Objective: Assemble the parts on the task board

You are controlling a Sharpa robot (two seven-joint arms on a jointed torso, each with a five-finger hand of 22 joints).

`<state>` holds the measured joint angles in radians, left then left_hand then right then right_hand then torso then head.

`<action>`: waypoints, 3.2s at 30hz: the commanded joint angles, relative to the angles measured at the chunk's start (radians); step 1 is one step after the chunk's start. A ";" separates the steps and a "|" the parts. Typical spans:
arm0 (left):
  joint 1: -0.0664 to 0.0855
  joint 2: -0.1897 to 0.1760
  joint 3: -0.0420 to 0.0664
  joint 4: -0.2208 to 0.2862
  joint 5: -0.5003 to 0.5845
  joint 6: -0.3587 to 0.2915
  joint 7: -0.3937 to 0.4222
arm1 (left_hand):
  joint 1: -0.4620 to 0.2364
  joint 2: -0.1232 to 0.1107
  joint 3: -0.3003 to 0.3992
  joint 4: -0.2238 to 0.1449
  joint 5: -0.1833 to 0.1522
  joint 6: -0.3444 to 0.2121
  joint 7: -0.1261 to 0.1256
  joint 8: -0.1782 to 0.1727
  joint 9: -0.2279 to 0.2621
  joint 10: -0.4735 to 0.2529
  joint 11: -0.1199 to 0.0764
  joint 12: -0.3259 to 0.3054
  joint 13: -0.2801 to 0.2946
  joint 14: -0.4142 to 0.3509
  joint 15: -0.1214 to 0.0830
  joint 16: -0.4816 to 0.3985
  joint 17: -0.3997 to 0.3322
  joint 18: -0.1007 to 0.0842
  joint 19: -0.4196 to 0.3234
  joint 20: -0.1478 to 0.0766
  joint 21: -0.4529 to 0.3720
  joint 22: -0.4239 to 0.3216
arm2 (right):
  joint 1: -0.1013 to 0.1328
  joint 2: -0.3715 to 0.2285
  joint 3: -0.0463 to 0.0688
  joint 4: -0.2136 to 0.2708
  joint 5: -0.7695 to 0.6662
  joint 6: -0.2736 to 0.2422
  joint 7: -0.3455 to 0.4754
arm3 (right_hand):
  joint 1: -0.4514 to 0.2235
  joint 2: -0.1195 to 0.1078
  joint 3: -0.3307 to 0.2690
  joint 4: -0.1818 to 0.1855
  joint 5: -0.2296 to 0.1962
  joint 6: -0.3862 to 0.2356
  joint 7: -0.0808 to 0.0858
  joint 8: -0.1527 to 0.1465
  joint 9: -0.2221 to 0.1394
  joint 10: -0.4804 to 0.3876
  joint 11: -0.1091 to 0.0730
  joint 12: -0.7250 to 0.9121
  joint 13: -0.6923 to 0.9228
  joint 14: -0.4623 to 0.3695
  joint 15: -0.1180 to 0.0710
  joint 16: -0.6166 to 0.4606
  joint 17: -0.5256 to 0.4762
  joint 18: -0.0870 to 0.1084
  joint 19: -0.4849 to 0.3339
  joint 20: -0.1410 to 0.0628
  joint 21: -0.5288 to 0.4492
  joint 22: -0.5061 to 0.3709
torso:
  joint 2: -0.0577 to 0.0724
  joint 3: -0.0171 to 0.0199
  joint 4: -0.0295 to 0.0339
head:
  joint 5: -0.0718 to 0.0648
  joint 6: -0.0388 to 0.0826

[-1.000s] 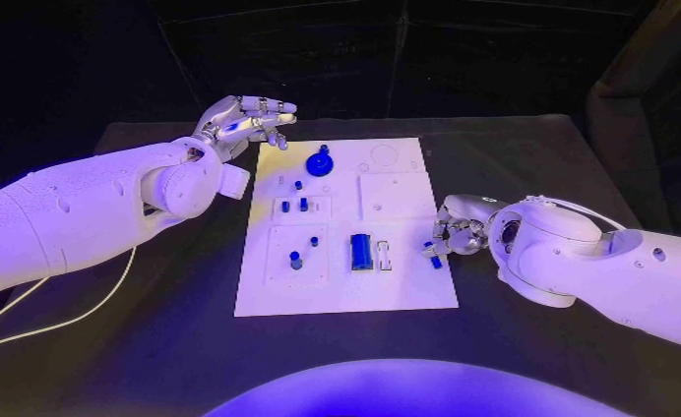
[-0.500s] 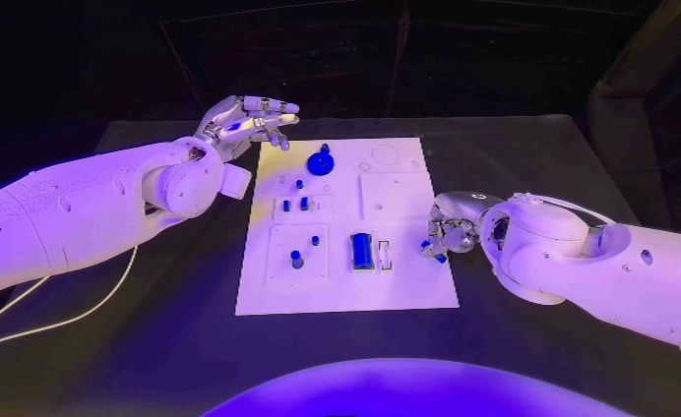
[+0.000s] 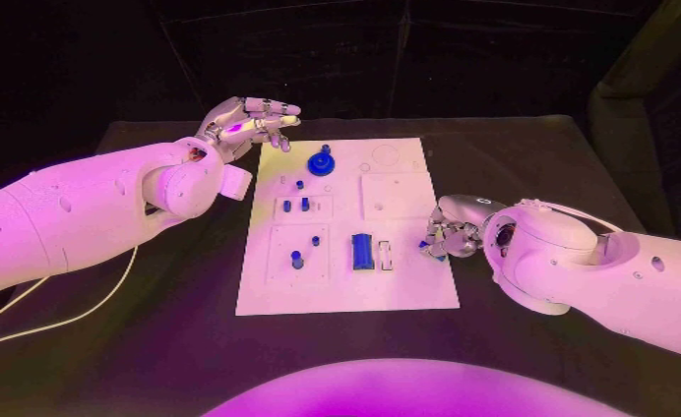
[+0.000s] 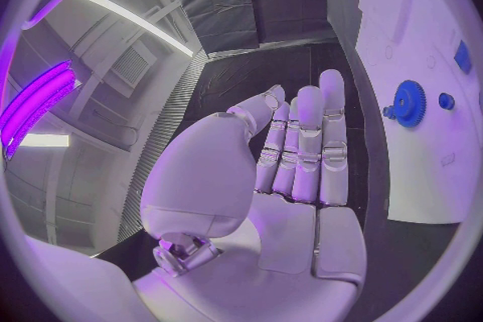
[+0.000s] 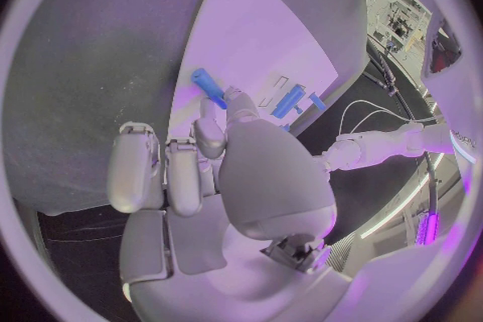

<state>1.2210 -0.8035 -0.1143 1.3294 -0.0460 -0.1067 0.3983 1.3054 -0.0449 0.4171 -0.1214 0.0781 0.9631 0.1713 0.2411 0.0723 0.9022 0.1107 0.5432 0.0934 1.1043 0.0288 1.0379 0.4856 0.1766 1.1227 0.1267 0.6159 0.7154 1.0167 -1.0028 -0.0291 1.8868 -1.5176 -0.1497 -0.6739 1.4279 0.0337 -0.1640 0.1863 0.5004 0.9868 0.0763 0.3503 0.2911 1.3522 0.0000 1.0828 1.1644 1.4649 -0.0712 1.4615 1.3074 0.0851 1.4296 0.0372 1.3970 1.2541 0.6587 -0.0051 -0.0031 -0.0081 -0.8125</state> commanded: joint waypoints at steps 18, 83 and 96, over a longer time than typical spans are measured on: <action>0.002 -0.002 0.001 0.007 0.003 0.016 0.000 | -0.007 0.001 -0.005 0.002 0.003 -0.001 0.004 0.006 0.001 -0.008 0.002 0.004 -0.002 -0.007 0.002 0.006 -0.001 0.006 -0.003 0.003 -0.005 0.000 | 0.002 0.040 0.001 0.037 0.198 -0.148 -0.029 | -0.019 -0.014 0.012 0.029 0.031 0.026 -0.004 -0.001 0.006 0.033 -0.008 0.055 0.042 0.073 -0.004 0.018 0.087 -0.026 0.022 -0.004 0.024 0.031 | 0.001 -0.0010 0.0016 | 0.008 -0.004; 0.002 0.002 0.001 0.005 0.003 0.024 -0.008 | -0.009 0.000 -0.006 0.002 0.003 -0.002 0.004 0.008 0.001 -0.009 0.001 0.006 -0.002 -0.008 0.002 0.007 -0.003 0.006 -0.004 0.003 -0.006 0.000 | 0.003 0.140 0.001 -0.041 0.150 -0.105 -0.079 | -0.112 -0.039 -0.039 0.076 -0.171 0.053 -0.007 -0.009 0.039 0.041 -0.008 0.053 0.054 0.071 -0.005 0.016 0.087 -0.028 0.027 -0.005 0.028 0.044 | 0.001 0.0009 -0.0026 | 0.012 -0.011; 0.002 -0.001 0.001 0.006 0.003 0.023 -0.008 | -0.009 0.000 -0.006 0.002 0.003 -0.002 0.004 0.008 0.001 -0.009 0.001 0.006 -0.002 -0.008 0.002 0.007 -0.003 0.006 -0.004 0.003 -0.006 0.000 | 0.002 0.100 0.001 -0.009 0.168 -0.084 -0.011 | -0.146 -0.052 -0.090 0.087 -0.338 0.045 -0.005 -0.013 0.057 0.037 -0.006 0.047 0.055 0.070 -0.002 0.012 0.081 -0.027 0.023 -0.002 0.024 0.039 | 0.001 0.0013 -0.0023 | 0.015 -0.012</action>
<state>1.2216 -0.8039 -0.1143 1.3337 -0.0460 -0.0941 0.3867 1.3054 -0.0449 0.4171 -0.1214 0.0781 0.9631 0.1713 0.2460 0.0723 0.8985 0.1145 0.5430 0.0923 1.1008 0.0324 1.0379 0.4837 0.1765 1.1227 0.1268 0.6159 0.7154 1.0180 -0.8990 -0.0284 1.8704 -1.3575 -0.2526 -0.6986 1.2889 -0.0160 -0.2483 0.2747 0.1698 1.0376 0.0668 0.3358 0.3470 1.3897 -0.0087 1.1331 1.2186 1.4688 -0.0752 1.4773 1.3074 0.0695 1.4548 0.0302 1.4210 1.2926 0.6598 -0.0041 -0.0054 0.0056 -0.8240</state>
